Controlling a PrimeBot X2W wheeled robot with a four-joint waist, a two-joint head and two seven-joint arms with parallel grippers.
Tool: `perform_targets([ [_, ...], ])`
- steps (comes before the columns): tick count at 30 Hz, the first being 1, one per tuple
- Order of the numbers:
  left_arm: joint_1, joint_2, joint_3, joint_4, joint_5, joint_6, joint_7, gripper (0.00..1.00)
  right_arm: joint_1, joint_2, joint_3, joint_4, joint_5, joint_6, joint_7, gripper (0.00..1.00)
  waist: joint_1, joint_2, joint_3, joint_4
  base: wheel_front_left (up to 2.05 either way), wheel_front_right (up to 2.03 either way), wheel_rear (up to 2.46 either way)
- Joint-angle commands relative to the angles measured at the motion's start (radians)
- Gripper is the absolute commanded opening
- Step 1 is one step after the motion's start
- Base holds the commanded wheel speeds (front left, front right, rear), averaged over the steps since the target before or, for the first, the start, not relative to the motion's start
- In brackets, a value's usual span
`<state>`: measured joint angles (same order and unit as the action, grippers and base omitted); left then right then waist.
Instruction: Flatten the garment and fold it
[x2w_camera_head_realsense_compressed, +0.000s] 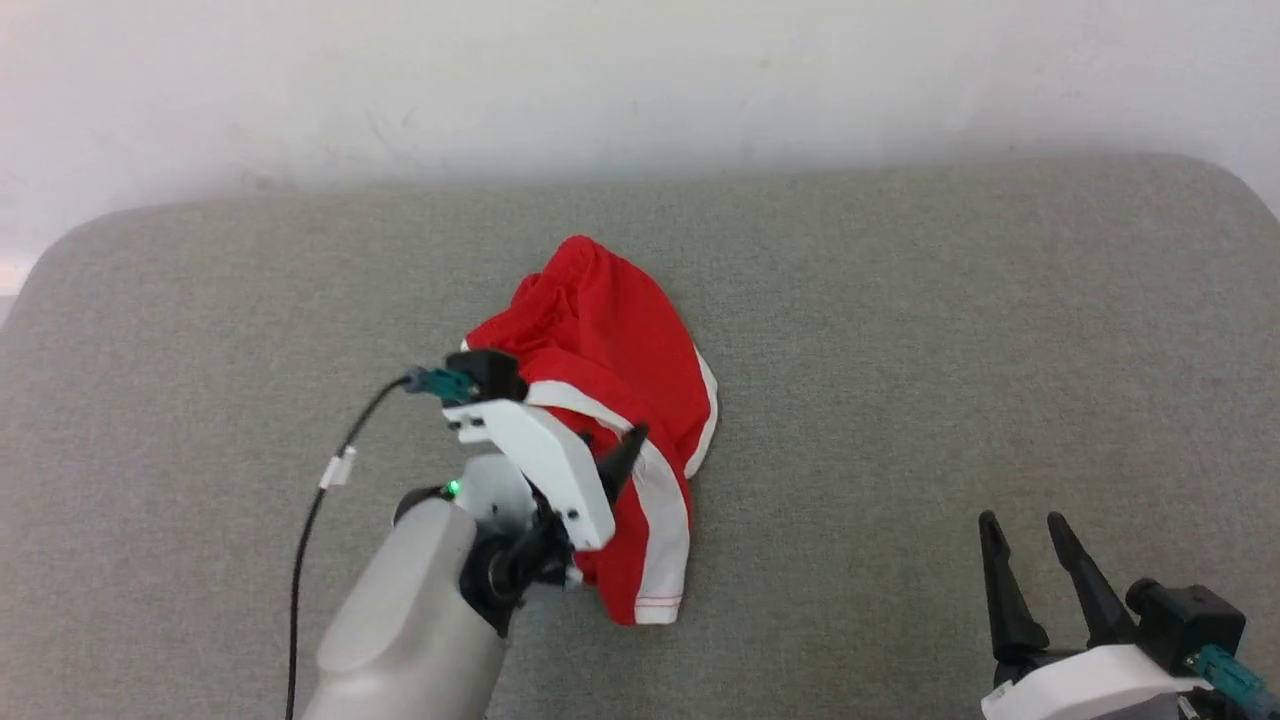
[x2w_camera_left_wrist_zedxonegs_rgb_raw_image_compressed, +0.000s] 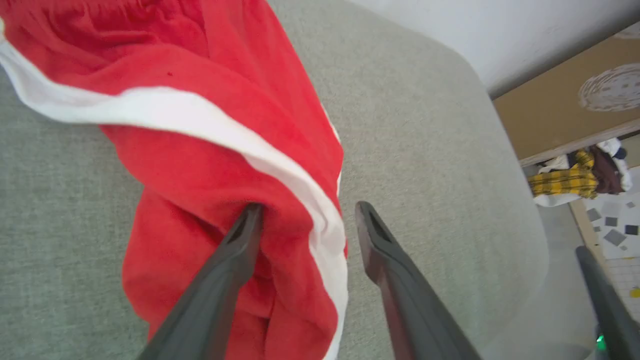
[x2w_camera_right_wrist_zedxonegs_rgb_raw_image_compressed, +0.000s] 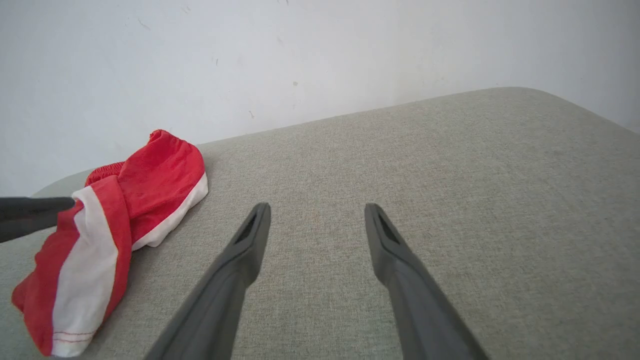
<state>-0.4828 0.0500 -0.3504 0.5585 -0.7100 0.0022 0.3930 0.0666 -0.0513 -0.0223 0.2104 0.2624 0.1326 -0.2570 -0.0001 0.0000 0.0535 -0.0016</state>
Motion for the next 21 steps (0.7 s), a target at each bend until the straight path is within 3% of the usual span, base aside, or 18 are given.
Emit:
perform_targets([
  [1,-0.003,0.001,0.023,-0.027,-0.023,0.009,-0.016,1.00,0.009,0.001,0.002,0.002,0.007,-0.002,-0.005,1.00,0.0001,0.0000,-0.017,0.016,0.00,0.00,0.00],
  [5,0.014,0.013,0.111,-0.144,-0.073,0.038,-0.086,1.00,0.021,0.001,0.010,0.004,0.014,-0.002,-0.005,1.00,0.0001,0.0000,-0.042,0.039,0.00,0.00,0.00],
  [13,0.190,0.155,0.167,-0.321,0.143,0.085,-0.480,1.00,0.032,0.001,0.022,0.006,0.030,-0.002,-0.005,1.00,0.0001,0.0000,-0.079,0.057,0.00,0.00,0.00],
  [17,0.310,0.169,0.168,-0.357,0.221,0.117,-0.618,1.00,0.037,0.001,0.023,0.011,0.034,-0.002,-0.005,1.00,0.0001,0.0000,-0.086,0.063,0.00,0.00,0.00],
  [21,0.418,0.133,0.179,-0.404,0.251,0.116,-0.651,1.00,0.044,0.001,0.025,0.042,0.037,-0.002,-0.005,1.00,0.0001,0.0000,-0.092,0.066,0.00,0.00,0.00],
])
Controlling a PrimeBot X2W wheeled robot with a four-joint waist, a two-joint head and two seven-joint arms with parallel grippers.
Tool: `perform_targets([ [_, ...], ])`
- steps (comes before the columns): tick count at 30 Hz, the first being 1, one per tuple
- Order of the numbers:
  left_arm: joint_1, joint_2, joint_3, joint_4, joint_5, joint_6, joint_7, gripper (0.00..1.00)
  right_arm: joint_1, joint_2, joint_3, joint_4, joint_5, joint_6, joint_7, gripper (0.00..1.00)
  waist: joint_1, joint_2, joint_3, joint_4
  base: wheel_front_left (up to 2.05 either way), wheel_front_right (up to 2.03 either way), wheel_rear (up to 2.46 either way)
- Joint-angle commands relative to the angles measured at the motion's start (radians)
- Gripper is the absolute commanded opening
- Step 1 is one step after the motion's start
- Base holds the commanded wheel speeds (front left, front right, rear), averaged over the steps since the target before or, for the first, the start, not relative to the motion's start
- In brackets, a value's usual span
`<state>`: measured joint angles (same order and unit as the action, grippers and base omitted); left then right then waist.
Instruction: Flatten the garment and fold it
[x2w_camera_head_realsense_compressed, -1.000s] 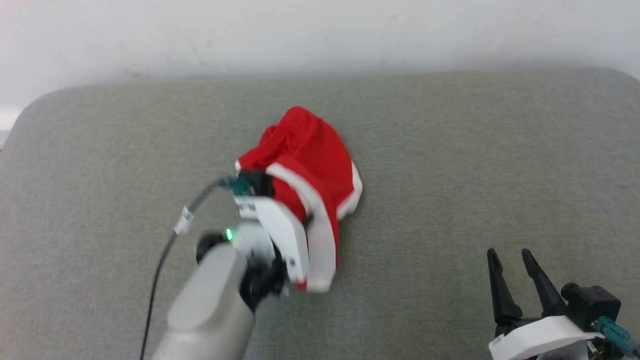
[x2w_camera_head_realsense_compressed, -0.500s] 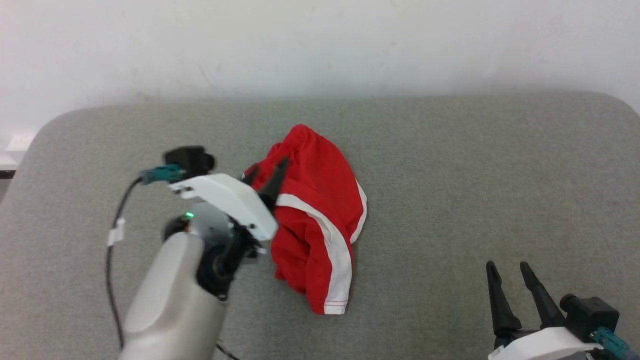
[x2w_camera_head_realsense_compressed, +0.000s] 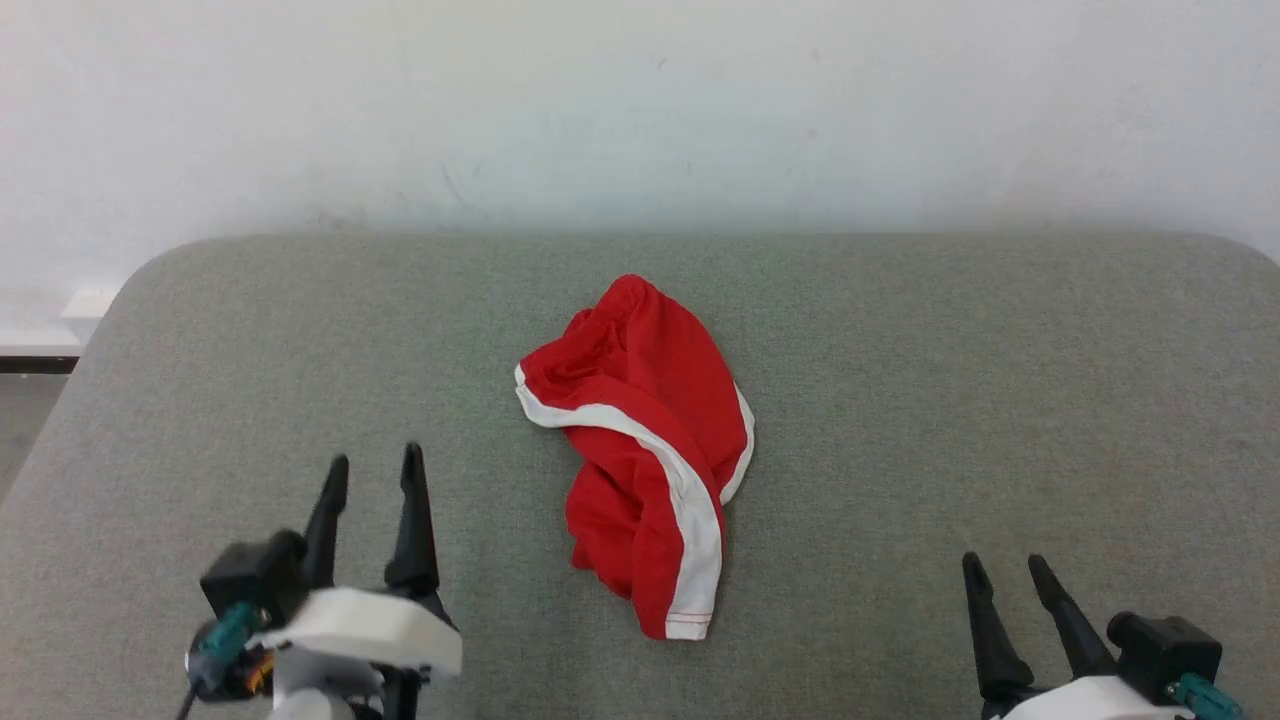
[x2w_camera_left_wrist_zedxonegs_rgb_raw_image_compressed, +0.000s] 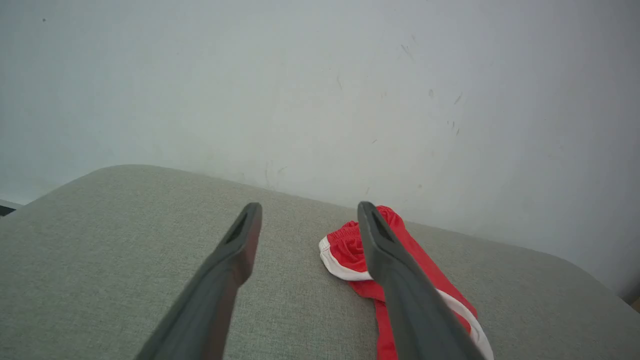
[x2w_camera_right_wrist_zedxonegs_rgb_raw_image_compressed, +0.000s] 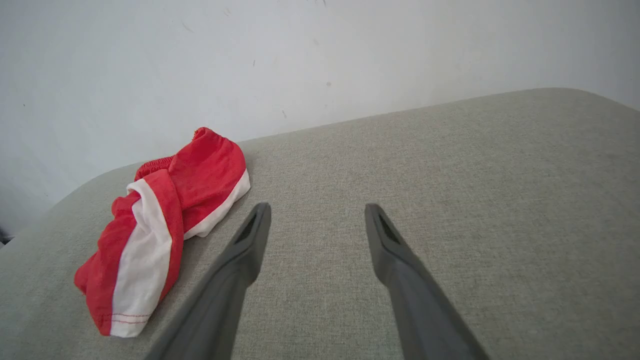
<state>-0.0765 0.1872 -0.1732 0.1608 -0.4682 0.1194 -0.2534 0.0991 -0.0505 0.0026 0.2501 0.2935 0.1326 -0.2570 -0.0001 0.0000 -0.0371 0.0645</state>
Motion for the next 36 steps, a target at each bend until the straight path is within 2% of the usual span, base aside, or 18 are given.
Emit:
perform_targets([
  [1,0.035,-0.015,0.006,-0.018,0.017,-0.005,-0.007,1.00,0.012,0.000,-0.001,0.012,0.006,-0.002,-0.005,1.00,0.0001,0.0000,-0.002,0.000,0.00,0.00,0.00],
  [5,0.099,-0.060,0.043,-0.079,0.062,-0.028,-0.008,1.00,0.000,0.000,-0.001,0.054,0.011,-0.002,0.013,1.00,0.0001,0.0000,-0.003,0.003,0.00,0.00,0.00],
  [8,0.125,-0.080,0.065,-0.097,0.092,-0.042,-0.008,1.00,-0.039,0.000,0.017,0.056,0.004,-0.002,0.090,1.00,0.0001,0.0000,-0.001,0.004,0.00,0.00,0.00],
  [12,0.132,-0.093,0.078,-0.104,0.132,-0.060,-0.008,1.00,-0.122,0.000,0.096,0.047,-0.008,-0.002,0.302,1.00,0.0001,0.0000,0.003,0.013,0.00,0.00,0.00],
  [18,0.111,-0.109,0.074,-0.103,0.169,-0.080,-0.008,1.00,-0.259,0.000,0.270,0.059,-0.043,-0.002,0.658,1.00,0.0001,0.0000,0.038,0.045,0.00,0.00,0.00],
  [22,0.094,-0.119,0.066,-0.102,0.177,-0.086,-0.008,1.00,-0.316,0.000,0.343,0.094,-0.070,-0.002,0.776,1.00,0.0001,0.0000,0.068,0.066,0.00,0.00,0.00],
  [26,0.070,-0.128,0.057,-0.100,0.177,-0.089,-0.008,1.00,-0.378,0.000,0.404,0.147,-0.098,-0.002,0.816,1.00,0.0001,0.0000,0.108,0.095,0.00,0.00,0.00],
  [34,0.040,-0.135,0.051,-0.077,0.167,-0.094,-0.008,1.00,-0.433,0.000,0.470,0.257,-0.086,-0.002,0.749,1.00,0.0001,0.0000,0.147,0.135,0.00,0.00,0.00],
  [35,0.039,-0.136,0.052,-0.073,0.165,-0.094,-0.008,1.00,-0.435,0.000,0.471,0.267,-0.083,-0.002,0.741,0.44,0.0001,0.0000,0.148,0.136,0.00,0.00,0.00],
  [36,0.037,-0.136,0.052,-0.070,0.163,-0.093,-0.008,1.00,-0.437,0.000,0.473,0.274,-0.076,-0.002,0.730,0.16,0.0001,0.0000,0.149,0.136,0.00,0.00,0.00],
])
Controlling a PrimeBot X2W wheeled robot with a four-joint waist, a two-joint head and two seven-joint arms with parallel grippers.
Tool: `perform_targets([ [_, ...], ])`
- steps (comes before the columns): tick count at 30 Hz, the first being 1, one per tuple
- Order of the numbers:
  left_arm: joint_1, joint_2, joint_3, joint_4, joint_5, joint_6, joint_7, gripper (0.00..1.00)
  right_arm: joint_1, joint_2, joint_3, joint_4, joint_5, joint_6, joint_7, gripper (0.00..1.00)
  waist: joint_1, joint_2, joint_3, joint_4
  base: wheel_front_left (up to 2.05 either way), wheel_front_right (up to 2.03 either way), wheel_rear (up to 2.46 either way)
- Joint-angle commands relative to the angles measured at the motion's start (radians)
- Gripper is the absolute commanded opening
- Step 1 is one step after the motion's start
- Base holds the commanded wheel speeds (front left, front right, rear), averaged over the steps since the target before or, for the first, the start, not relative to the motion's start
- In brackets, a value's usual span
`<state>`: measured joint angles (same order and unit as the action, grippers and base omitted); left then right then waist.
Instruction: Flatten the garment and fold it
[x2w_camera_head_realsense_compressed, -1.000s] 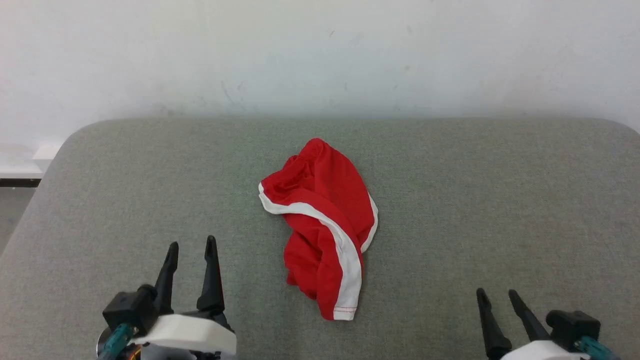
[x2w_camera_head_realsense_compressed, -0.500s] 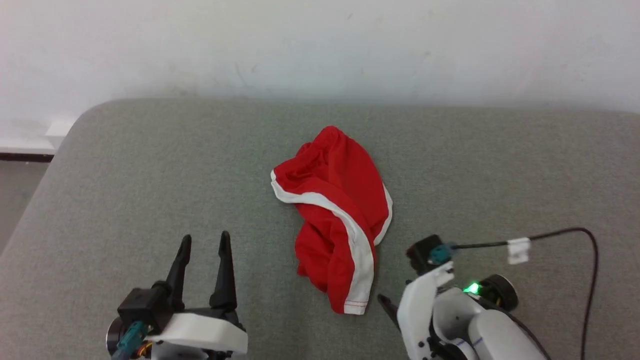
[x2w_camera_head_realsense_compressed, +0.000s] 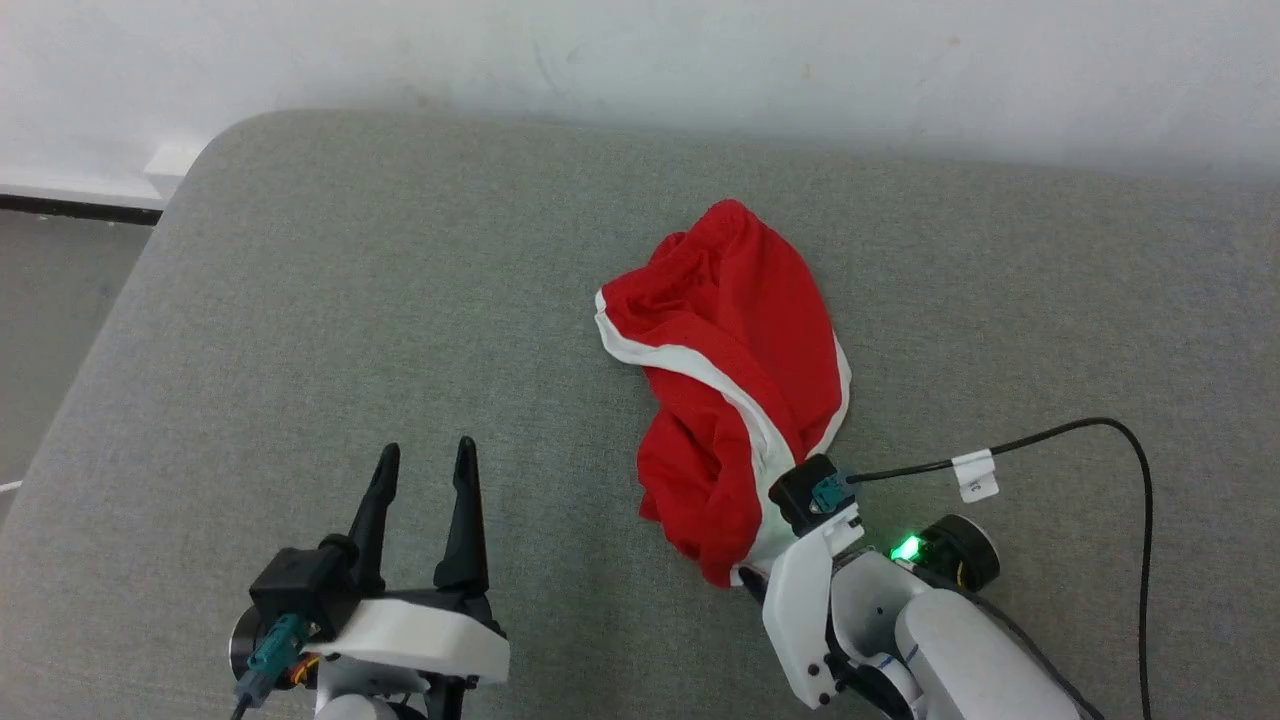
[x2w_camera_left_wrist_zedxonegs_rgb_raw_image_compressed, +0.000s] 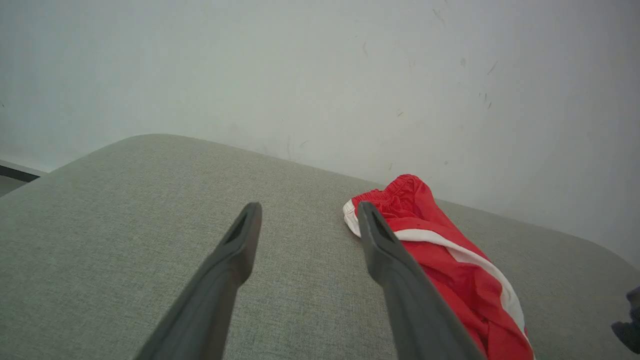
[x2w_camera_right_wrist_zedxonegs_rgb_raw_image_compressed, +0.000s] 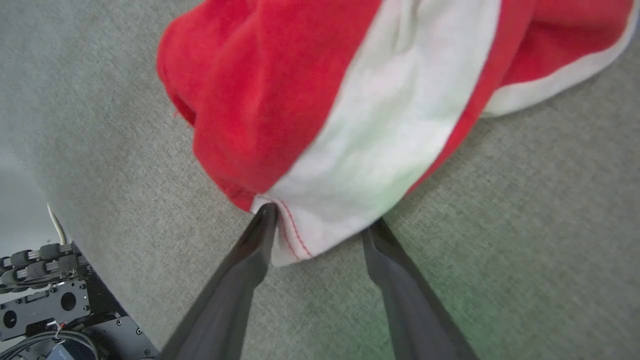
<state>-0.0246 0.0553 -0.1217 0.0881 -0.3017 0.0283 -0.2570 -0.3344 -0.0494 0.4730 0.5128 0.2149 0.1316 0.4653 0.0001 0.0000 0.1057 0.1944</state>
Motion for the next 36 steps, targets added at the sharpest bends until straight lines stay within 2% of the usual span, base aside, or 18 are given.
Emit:
perform_targets([
  [1,-0.015,-0.004,0.002,0.004,-0.005,-0.002,-0.005,1.00,-0.006,-0.001,0.005,0.015,0.008,-0.001,-0.006,0.00,-0.0001,0.0000,0.005,0.004,0.00,0.00,0.00],
  [5,-0.008,-0.005,0.008,0.010,-0.010,-0.001,-0.005,1.00,-0.011,-0.001,-0.013,0.011,0.031,-0.001,-0.067,0.00,-0.0001,0.0000,-0.006,-0.016,0.00,0.00,0.00],
  [9,-0.005,-0.005,0.002,0.007,-0.016,0.002,-0.005,1.00,-0.003,-0.030,-0.096,-0.054,0.062,-0.001,-0.114,0.00,-0.0001,0.0000,-0.016,-0.037,0.00,0.00,0.00],
  [13,-0.011,-0.005,-0.004,0.005,-0.019,0.002,-0.005,1.00,0.006,-0.130,-0.259,-0.135,0.061,-0.001,-0.104,0.00,-0.0001,0.0000,-0.018,-0.051,0.00,0.00,0.00],
  [17,-0.019,-0.005,-0.008,0.008,-0.020,-0.002,-0.005,1.00,0.002,-0.231,-0.454,-0.135,-0.012,-0.001,-0.053,0.00,-0.0001,0.0000,-0.010,-0.059,0.00,0.00,0.00],
  [22,-0.025,-0.005,-0.011,0.020,-0.021,-0.007,-0.005,1.00,0.000,-0.249,-0.594,-0.055,-0.098,-0.001,-0.002,0.00,-0.0001,0.0000,-0.001,-0.064,0.00,0.00,0.00],
  [23,-0.025,-0.005,-0.011,0.022,-0.021,-0.007,-0.005,1.00,0.001,-0.241,-0.610,-0.039,-0.109,-0.001,-0.002,0.15,-0.0001,0.0000,-0.001,-0.065,0.00,0.00,0.00],
  [24,-0.025,-0.005,-0.010,0.024,-0.022,-0.007,-0.005,1.00,0.001,-0.233,-0.624,-0.028,-0.120,-0.001,-0.007,0.82,-0.0001,0.0000,-0.002,-0.066,0.00,0.00,0.00],
  [25,-0.023,-0.005,-0.009,0.026,-0.022,-0.008,-0.005,1.00,0.000,-0.223,-0.638,-0.025,-0.126,-0.001,-0.024,1.00,-0.0001,0.0000,-0.004,-0.067,0.00,0.00,0.00],
  [29,-0.016,-0.005,-0.011,0.037,-0.022,-0.006,-0.005,1.00,0.017,-0.165,-0.700,-0.068,-0.112,-0.001,-0.122,1.00,-0.0001,0.0000,-0.025,-0.072,0.00,0.00,0.00],
  [36,-0.007,-0.005,-0.015,0.047,-0.032,-0.008,-0.005,1.00,0.189,-0.035,-0.777,-0.288,-0.059,-0.001,-0.328,1.00,-0.0001,0.0000,-0.066,-0.092,0.00,0.00,0.00],
])
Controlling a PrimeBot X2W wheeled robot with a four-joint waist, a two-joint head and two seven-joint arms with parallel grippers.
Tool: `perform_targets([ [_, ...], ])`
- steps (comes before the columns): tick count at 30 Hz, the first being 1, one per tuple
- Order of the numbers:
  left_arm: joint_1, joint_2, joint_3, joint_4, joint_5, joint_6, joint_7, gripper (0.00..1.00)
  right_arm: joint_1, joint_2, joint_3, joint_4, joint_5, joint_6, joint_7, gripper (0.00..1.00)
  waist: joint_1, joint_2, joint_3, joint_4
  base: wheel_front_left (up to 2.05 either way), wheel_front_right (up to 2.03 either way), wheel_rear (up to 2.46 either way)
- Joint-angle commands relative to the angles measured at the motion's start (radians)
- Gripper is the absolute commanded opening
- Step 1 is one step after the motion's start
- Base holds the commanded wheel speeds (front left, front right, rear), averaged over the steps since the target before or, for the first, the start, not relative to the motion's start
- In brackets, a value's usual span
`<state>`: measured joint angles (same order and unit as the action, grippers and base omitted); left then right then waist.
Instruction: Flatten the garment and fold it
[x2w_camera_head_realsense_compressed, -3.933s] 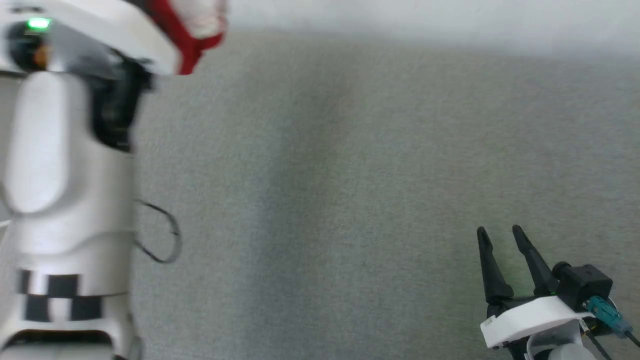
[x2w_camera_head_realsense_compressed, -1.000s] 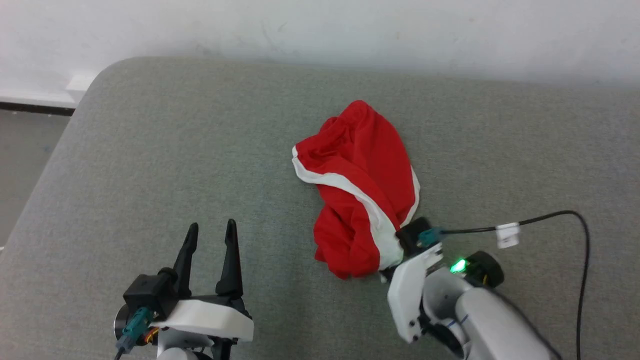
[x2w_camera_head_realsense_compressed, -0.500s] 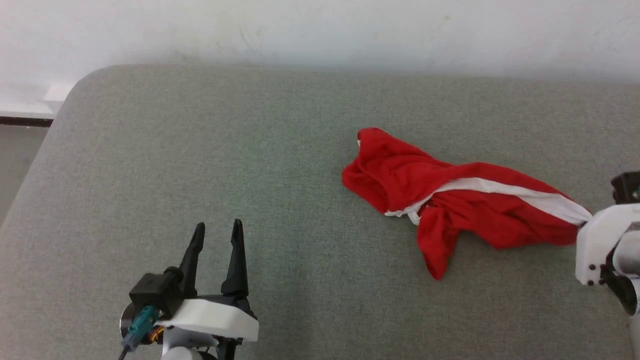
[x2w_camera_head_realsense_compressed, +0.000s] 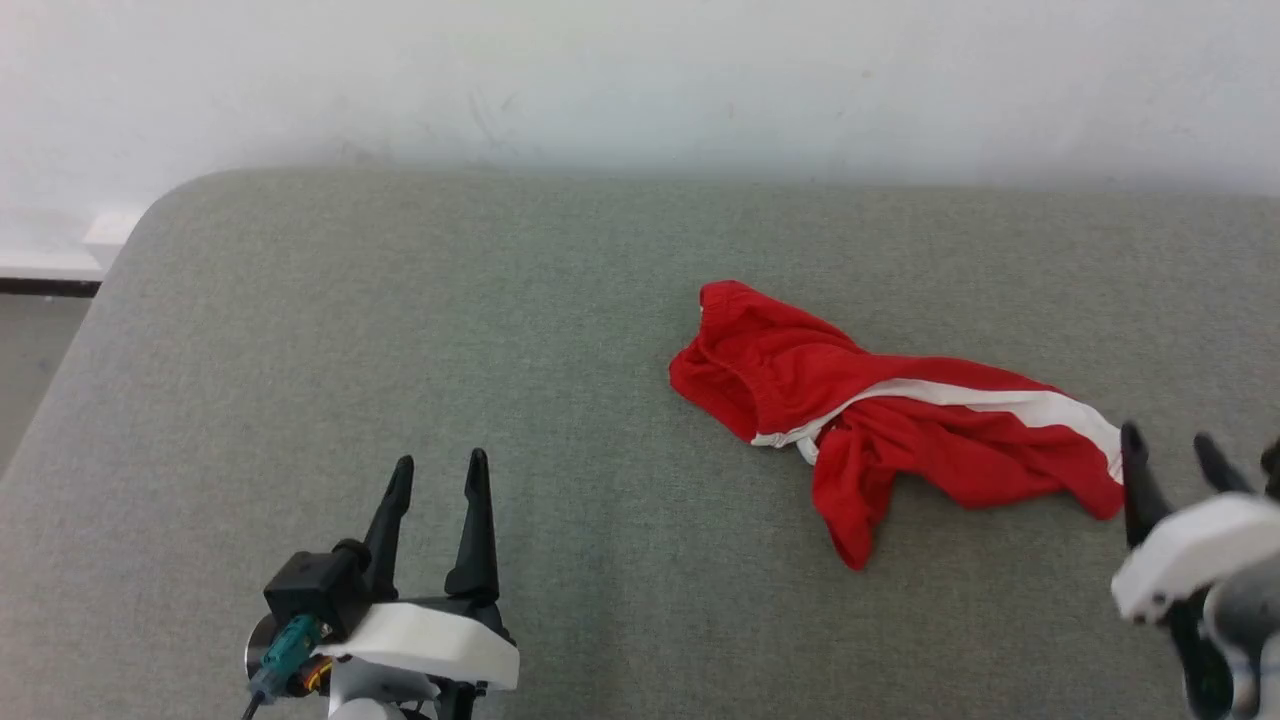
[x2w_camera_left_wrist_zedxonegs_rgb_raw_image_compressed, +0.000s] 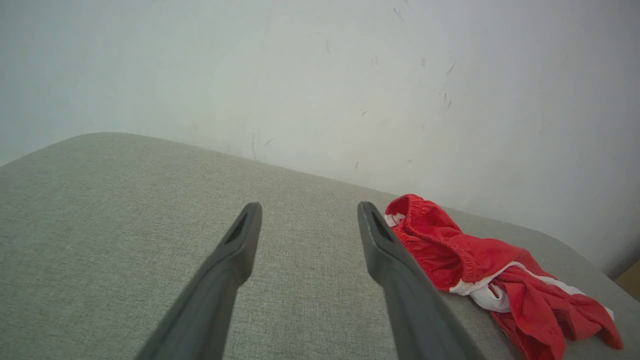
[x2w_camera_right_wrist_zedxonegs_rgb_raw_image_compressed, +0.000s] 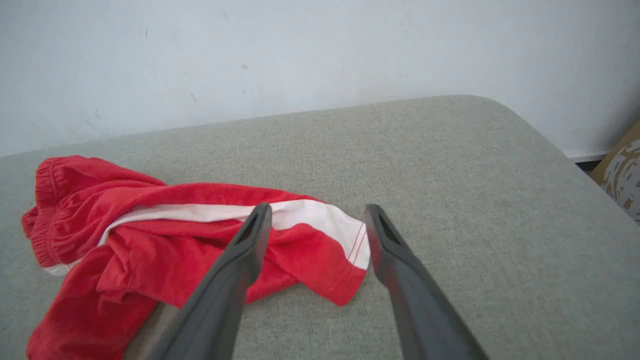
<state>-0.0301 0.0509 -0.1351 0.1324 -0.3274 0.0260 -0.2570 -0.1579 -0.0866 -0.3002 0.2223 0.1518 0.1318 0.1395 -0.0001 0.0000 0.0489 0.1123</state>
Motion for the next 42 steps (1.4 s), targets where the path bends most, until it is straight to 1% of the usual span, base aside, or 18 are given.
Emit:
perform_targets([
  [1,0.000,-0.001,-0.004,0.001,-0.009,-0.005,-0.005,1.00,0.045,0.014,-0.004,-0.022,0.011,-0.001,-0.014,1.00,0.0001,0.0000,-0.011,-0.015,0.00,0.00,0.00],
  [4,0.002,-0.001,-0.010,-0.001,-0.017,-0.002,-0.005,1.00,0.123,0.032,0.008,-0.076,0.034,-0.001,-0.038,1.00,0.0001,0.0000,-0.015,-0.037,0.00,0.00,0.00],
  [7,-0.008,-0.001,-0.027,0.008,-0.038,-0.004,-0.005,1.00,0.171,0.035,0.030,-0.091,0.082,-0.001,-0.047,1.00,0.0001,0.0000,-0.014,-0.062,0.00,0.00,0.00],
  [10,-0.065,-0.001,-0.072,0.036,-0.078,-0.011,0.046,1.00,0.184,0.036,0.048,-0.093,0.112,-0.001,-0.055,1.00,0.0001,0.0000,0.000,-0.089,0.00,0.00,0.00],
  [13,-0.173,-0.001,-0.135,0.082,-0.123,-0.028,0.183,1.00,0.165,0.036,0.070,-0.101,0.114,-0.001,-0.056,1.00,0.0001,0.0000,0.025,-0.128,0.00,0.00,0.00],
  [15,-0.259,-0.001,-0.196,0.135,-0.132,-0.037,0.337,1.00,0.148,0.036,0.071,-0.105,0.114,-0.001,-0.061,1.00,0.0001,0.0000,0.045,-0.149,0.00,0.00,0.00],
  [18,-0.382,-0.001,-0.264,0.214,-0.152,-0.031,0.543,1.00,0.127,0.036,0.075,-0.106,0.120,-0.001,-0.067,1.00,0.0001,0.0000,0.076,-0.183,0.00,0.00,0.00],
  [19,-0.421,-0.001,-0.283,0.242,-0.147,-0.031,0.596,1.00,0.121,0.036,0.077,-0.104,0.123,-0.001,-0.070,1.00,0.0001,0.0000,0.089,-0.194,0.00,0.00,0.00],
  [21,-0.487,0.001,-0.302,0.299,-0.136,-0.026,0.659,1.00,0.111,0.036,0.080,-0.099,0.130,-0.001,-0.077,1.00,0.0001,0.0000,0.113,-0.217,0.00,0.00,0.00],
  [25,-0.568,0.012,-0.328,0.413,-0.105,-0.029,0.707,1.00,0.094,0.036,0.082,-0.080,0.146,-0.001,-0.099,1.00,0.0001,0.0000,0.157,-0.261,0.00,0.00,0.00],
  [28,-0.588,0.018,-0.341,0.464,-0.093,-0.031,0.719,1.00,0.090,0.036,0.079,-0.069,0.151,-0.001,-0.110,1.00,0.0001,0.0000,0.173,-0.275,0.00,0.00,0.00],
  [31,-0.600,0.023,-0.341,0.517,-0.091,-0.030,0.706,1.00,0.082,0.036,0.076,-0.055,0.152,-0.001,-0.125,1.00,0.0001,0.0000,0.185,-0.287,0.00,0.00,0.00],
  [33,-0.607,0.021,-0.337,0.532,-0.098,-0.039,0.678,1.00,0.080,0.036,0.070,-0.050,0.151,-0.001,-0.133,1.00,0.0001,0.0000,0.191,-0.285,0.00,0.00,0.00],
  [34,-0.610,0.020,-0.337,0.535,-0.100,-0.046,0.658,0.81,0.079,0.036,0.067,-0.048,0.150,-0.001,-0.137,1.00,0.0001,0.0000,0.191,-0.283,0.00,0.00,0.00],
  [35,-0.613,0.019,-0.336,0.538,-0.102,-0.053,0.636,0.49,0.079,0.036,0.064,-0.045,0.148,-0.001,-0.140,1.00,0.0001,0.0000,0.192,-0.280,0.00,0.00,0.00],
  [36,-0.617,0.018,-0.337,0.542,-0.105,-0.059,0.618,0.33,0.078,0.036,0.063,-0.043,0.146,-0.001,-0.141,1.00,0.0001,0.0000,0.192,-0.276,0.00,0.00,0.00],
  [37,-0.622,0.016,-0.342,0.545,-0.105,-0.065,0.602,0.00,0.077,0.036,0.063,-0.040,0.145,-0.001,-0.142,1.00,0.0001,0.0000,0.191,-0.271,0.00,0.00,0.00],
  [42,-0.637,0.008,-0.367,0.570,-0.116,-0.090,0.555,0.00,0.067,0.036,0.078,-0.034,0.139,-0.001,-0.145,1.00,0.0001,0.0000,0.181,-0.246,0.00,0.00,0.00],
])
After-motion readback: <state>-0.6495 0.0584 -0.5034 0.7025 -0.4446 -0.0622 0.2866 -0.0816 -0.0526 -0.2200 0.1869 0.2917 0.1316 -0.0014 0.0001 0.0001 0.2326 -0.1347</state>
